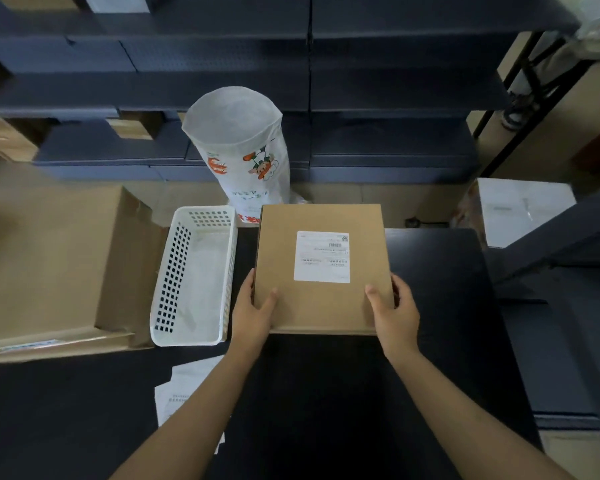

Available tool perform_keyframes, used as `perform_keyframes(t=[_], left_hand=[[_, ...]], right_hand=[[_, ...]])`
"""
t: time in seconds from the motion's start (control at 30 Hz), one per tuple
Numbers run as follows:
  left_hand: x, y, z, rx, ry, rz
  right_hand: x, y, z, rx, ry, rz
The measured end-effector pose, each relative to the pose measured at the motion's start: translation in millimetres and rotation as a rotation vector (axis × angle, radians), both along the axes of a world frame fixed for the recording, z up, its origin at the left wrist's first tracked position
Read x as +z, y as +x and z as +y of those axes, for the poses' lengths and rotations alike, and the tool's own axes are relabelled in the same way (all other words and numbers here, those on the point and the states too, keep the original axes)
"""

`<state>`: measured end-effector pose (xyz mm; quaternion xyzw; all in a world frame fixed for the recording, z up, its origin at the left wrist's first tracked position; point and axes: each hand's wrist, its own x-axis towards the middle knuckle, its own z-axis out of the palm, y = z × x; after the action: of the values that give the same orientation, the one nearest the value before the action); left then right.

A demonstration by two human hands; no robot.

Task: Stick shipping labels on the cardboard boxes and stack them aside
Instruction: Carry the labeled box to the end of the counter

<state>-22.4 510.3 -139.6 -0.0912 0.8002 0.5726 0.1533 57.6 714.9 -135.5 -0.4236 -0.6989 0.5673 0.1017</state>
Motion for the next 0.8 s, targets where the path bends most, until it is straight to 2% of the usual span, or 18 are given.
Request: perform_keyframes(t=[0.5,0.7,0.8], left_hand=[[-18,-2,1,0.025,-0.010,0.006],[-7,-3,-1,-0.080,-0.078,0.016],[8,6,-4,-0.126,-0.152,0.068]], right_hand=[[-12,-7,2,0.039,0.059,-0.040],[-1,-2,12,0.162,0.032,-0.186],[10,2,6,0.094,0.192,-0.226]])
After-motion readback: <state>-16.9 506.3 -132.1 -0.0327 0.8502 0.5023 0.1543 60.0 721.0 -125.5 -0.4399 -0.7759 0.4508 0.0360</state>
